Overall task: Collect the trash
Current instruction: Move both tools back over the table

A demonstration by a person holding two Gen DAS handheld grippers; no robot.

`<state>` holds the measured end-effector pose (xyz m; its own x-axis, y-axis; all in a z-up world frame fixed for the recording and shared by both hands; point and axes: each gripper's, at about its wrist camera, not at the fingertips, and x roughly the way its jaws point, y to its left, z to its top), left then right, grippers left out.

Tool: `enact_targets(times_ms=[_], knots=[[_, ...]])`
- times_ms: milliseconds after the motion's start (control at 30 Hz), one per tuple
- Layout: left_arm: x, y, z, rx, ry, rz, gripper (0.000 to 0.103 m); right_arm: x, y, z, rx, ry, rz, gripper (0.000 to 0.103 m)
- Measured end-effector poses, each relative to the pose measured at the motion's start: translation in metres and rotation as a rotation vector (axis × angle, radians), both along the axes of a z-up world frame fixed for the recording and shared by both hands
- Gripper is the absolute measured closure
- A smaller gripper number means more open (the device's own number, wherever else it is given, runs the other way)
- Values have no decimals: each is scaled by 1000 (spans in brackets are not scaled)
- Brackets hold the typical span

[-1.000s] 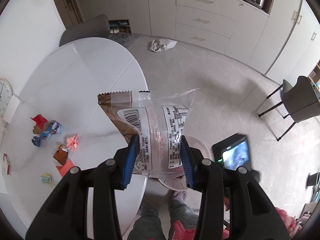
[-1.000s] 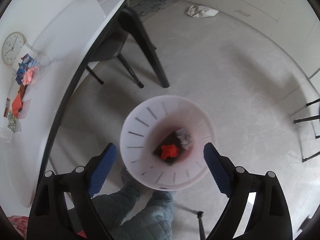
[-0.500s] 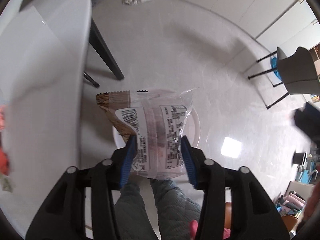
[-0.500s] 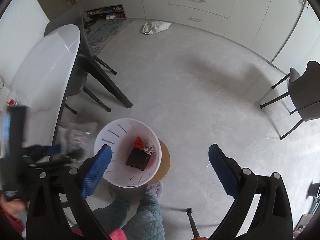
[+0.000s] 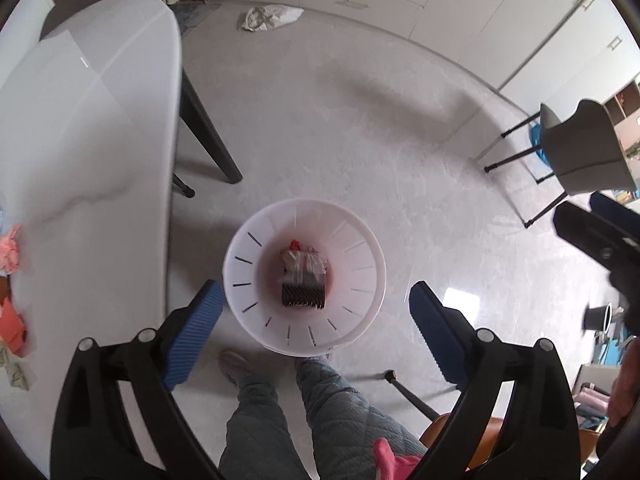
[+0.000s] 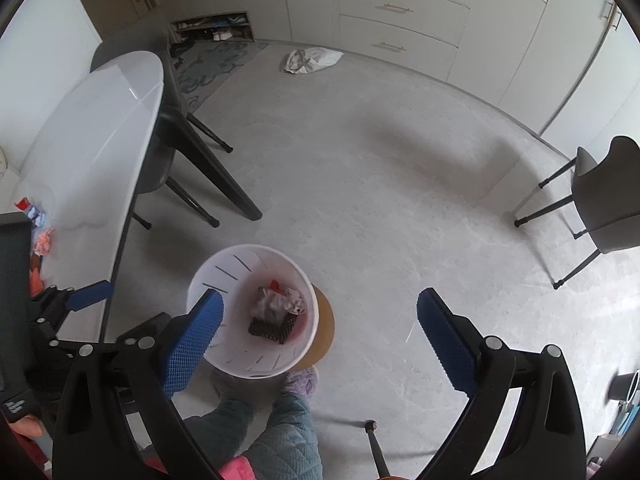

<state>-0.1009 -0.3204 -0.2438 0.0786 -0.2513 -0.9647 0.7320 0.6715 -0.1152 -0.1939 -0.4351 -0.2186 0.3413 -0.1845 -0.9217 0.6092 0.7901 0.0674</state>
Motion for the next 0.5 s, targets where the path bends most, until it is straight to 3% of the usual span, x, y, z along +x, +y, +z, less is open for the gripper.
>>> enact_targets(times_ms=[300, 500], knots=[[25, 58, 74, -61, -104, 144, 8, 29, 19, 30, 1, -68, 74, 6], [50, 136, 122, -83, -186, 306, 8, 67, 55, 52, 14, -141, 166, 6]])
